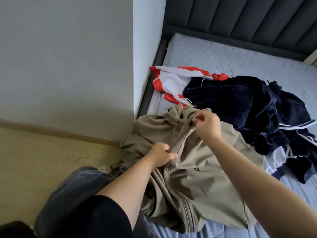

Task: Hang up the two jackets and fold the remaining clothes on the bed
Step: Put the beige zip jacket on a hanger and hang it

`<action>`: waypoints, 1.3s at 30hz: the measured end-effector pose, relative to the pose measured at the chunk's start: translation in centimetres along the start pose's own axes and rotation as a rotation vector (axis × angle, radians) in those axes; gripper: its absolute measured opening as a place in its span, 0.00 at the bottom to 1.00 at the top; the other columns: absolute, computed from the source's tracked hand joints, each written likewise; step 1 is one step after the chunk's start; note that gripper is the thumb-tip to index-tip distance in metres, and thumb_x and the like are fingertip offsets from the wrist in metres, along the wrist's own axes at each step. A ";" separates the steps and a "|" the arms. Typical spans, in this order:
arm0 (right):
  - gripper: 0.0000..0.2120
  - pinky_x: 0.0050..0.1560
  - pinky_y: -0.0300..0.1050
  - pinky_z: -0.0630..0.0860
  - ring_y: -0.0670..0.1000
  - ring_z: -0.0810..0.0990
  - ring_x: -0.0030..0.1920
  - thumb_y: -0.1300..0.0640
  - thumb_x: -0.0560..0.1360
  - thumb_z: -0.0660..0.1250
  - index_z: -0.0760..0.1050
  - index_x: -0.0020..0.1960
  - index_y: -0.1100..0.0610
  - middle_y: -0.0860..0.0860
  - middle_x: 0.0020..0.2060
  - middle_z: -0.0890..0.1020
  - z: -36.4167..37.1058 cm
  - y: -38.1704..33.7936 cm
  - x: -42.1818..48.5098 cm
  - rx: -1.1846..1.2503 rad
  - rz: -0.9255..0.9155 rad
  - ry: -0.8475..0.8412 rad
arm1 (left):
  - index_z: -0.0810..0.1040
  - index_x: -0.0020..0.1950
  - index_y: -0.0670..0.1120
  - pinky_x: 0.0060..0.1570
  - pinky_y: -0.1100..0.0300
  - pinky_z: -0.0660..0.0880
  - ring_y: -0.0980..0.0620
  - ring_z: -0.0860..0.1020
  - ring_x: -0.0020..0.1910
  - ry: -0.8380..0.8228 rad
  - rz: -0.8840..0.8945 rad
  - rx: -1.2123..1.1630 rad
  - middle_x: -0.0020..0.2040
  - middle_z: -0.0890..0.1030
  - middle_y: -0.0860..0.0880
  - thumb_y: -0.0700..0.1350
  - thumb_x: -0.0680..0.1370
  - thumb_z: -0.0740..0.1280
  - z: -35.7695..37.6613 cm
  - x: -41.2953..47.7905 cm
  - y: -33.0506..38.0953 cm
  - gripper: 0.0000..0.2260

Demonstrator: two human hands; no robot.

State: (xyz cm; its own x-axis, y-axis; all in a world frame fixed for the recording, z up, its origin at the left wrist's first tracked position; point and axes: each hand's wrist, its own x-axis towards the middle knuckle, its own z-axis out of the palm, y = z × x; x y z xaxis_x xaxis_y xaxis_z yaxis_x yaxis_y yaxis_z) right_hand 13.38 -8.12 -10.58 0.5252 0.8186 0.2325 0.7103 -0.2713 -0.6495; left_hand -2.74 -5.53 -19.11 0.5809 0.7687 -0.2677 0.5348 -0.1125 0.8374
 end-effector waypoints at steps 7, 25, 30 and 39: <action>0.04 0.45 0.48 0.71 0.57 0.76 0.46 0.63 0.75 0.64 0.76 0.46 0.63 0.57 0.42 0.80 2.3 0.1 2.1 -0.113 -0.197 -0.237 | 0.54 0.28 0.48 0.28 0.58 0.54 0.53 0.59 0.26 0.129 -0.073 0.079 0.26 0.57 0.51 0.47 0.73 0.68 0.0 0.1 -1.3 0.24; 0.20 0.55 0.51 0.70 0.63 0.73 0.60 0.60 0.77 0.55 0.60 0.68 0.63 0.61 0.62 0.73 4.8 7.1 7.5 -0.415 0.340 -0.460 | 0.57 0.76 0.53 0.66 0.56 0.65 0.52 0.61 0.71 0.302 0.046 0.091 0.73 0.60 0.52 0.43 0.77 0.63 0.7 3.0 -0.5 0.29; 0.18 0.50 0.46 0.68 0.57 0.75 0.52 0.52 0.79 0.52 0.75 0.54 0.62 0.58 0.50 0.77 4.6 6.9 8.2 -0.265 0.380 -0.531 | 0.57 0.77 0.52 0.70 0.52 0.61 0.48 0.60 0.71 0.157 0.013 0.132 0.75 0.60 0.54 0.42 0.79 0.59 0.8 3.8 -0.8 0.27; 0.11 0.31 0.43 0.62 0.50 0.68 0.30 0.57 0.73 0.64 0.71 0.32 0.59 0.51 0.26 0.69 3.4 4.8 6.5 0.033 0.285 -0.278 | 0.58 0.76 0.54 0.71 0.55 0.57 0.47 0.56 0.73 -0.007 0.116 0.348 0.78 0.53 0.53 0.44 0.80 0.57 1.1 2.6 -0.3 0.24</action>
State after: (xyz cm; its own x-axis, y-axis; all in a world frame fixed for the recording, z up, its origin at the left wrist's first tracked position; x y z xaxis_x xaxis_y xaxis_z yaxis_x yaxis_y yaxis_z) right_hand 18.62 -2.40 -14.63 0.5493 0.8197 -0.1625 0.5366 -0.4951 -0.6833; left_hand -0.67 -4.24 -20.55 0.6537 0.7339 -0.1846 0.6411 -0.4074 0.6504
